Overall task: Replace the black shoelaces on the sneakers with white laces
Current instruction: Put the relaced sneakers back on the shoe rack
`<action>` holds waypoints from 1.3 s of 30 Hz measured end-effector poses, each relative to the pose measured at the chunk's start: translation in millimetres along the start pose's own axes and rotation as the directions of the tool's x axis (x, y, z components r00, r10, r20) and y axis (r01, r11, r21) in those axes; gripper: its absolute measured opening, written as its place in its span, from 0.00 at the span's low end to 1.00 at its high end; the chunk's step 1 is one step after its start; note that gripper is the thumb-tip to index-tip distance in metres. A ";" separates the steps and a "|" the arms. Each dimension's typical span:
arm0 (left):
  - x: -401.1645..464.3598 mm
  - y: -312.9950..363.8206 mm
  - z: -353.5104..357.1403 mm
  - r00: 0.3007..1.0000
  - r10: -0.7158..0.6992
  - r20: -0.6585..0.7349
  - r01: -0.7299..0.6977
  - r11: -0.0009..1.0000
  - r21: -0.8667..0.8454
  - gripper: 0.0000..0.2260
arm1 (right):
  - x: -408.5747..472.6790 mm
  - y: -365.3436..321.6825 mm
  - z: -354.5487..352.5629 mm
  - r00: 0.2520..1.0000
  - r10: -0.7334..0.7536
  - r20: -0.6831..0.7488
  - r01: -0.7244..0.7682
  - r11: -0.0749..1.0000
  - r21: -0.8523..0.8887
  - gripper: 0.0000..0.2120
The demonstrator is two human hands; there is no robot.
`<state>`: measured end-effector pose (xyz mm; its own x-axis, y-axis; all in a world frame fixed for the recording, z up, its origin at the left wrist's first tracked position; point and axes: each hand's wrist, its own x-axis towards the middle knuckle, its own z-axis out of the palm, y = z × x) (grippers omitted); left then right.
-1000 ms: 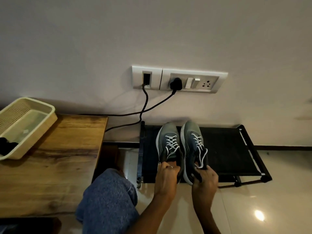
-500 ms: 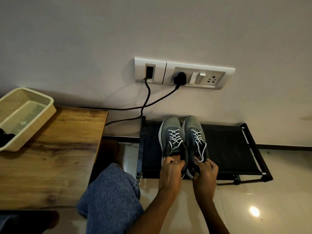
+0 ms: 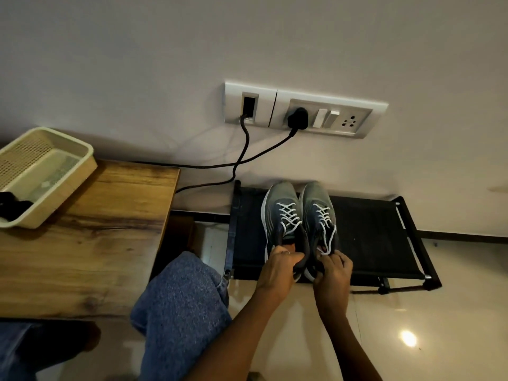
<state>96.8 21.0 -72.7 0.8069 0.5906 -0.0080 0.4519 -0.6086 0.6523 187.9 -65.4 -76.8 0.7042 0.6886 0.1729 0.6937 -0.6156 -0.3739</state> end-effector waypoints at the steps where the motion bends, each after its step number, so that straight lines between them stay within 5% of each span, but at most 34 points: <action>1: -1.1 0.7 0.0 1.000 -0.025 -0.013 0.025 0.999 -0.033 0.11 | -0.9 3.9 3.2 1.000 -0.005 -0.028 0.006 1.000 0.013 0.18; 4: -1.7 1.7 -2.6 0.994 -0.107 -0.001 0.106 0.989 -0.106 0.05 | -2.5 4.2 1.6 1.000 -0.002 -0.019 0.003 1.000 0.031 0.18; 7: 0.0 -2.3 6.7 0.996 -0.088 0.007 0.088 0.996 -0.019 0.15 | 0.3 3.3 2.0 0.998 0.015 0.054 -0.016 1.000 0.021 0.19; 15: -10.4 10.4 -0.5 0.990 -0.094 -0.105 0.107 0.986 0.130 0.19 | 1.4 -0.5 -10.0 0.981 0.069 0.180 -0.064 0.997 -0.036 0.21; 21: -26.0 22.4 -45.1 0.986 -0.120 -0.112 0.123 0.992 0.023 0.23 | 6.8 -35.9 -28.0 0.978 0.198 0.067 -0.201 0.979 0.038 0.22; 25: -41.6 20.8 -87.0 0.966 -0.151 -0.210 0.144 0.988 -0.048 0.24 | 7.5 -84.9 -32.1 0.997 0.038 -0.074 -0.025 0.986 0.165 0.15; 30: -69.8 -5.2 -157.3 0.926 -0.163 -0.341 0.166 0.986 -0.020 0.22 | 9.7 -155.0 -35.0 0.967 -0.179 -0.183 0.226 0.933 0.281 0.22; 39: -131.1 -112.2 -268.1 0.703 -0.290 -0.649 0.410 0.911 0.037 0.20 | -10.2 -306.6 -2.0 0.845 -0.504 -0.180 0.532 0.754 0.385 0.15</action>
<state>-161.7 153.9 58.3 0.1889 0.9360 0.2970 0.7569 -0.3315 0.5632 -31.7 115.6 37.9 0.2721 0.8232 0.4984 0.8400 0.0495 -0.5404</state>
